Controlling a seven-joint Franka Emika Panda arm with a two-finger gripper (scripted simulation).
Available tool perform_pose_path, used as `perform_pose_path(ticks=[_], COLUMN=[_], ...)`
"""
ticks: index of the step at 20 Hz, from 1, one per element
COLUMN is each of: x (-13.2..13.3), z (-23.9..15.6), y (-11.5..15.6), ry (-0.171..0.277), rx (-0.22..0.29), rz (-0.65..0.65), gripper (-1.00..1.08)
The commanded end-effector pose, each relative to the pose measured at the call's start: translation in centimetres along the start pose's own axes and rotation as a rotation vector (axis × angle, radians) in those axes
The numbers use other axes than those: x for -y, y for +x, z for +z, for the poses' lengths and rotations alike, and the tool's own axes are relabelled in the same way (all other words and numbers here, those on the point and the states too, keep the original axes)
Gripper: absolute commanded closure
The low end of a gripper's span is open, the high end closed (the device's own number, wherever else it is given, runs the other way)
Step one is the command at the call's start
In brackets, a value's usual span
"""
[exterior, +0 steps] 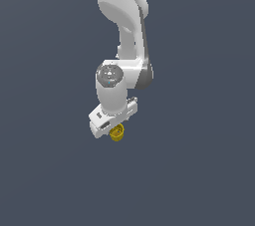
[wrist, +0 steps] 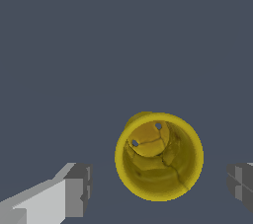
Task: Pick up the object and move it to a goal position.
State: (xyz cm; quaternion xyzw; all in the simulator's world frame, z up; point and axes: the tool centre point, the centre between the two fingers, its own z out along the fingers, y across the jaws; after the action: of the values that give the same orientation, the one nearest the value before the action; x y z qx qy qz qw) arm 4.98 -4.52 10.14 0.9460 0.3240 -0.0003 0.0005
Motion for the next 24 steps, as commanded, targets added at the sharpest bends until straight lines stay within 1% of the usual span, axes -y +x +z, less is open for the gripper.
perform_pose_path(ticks=[1,11,20,24], x=[-0.3,-0.6,-0.5,-0.5], z=[0.2,0.8,4.9,5.5], y=[0.0,-0.1,-0.2,-0.1], ry=[0.0,0.001,0.001,0.001], rx=[-0.001,-0.001,-0.001,-0.001], rz=[-0.026,-0.043,-0.047,-0.048], gripper=[-0.92,-0.92,-0.92,-0.92])
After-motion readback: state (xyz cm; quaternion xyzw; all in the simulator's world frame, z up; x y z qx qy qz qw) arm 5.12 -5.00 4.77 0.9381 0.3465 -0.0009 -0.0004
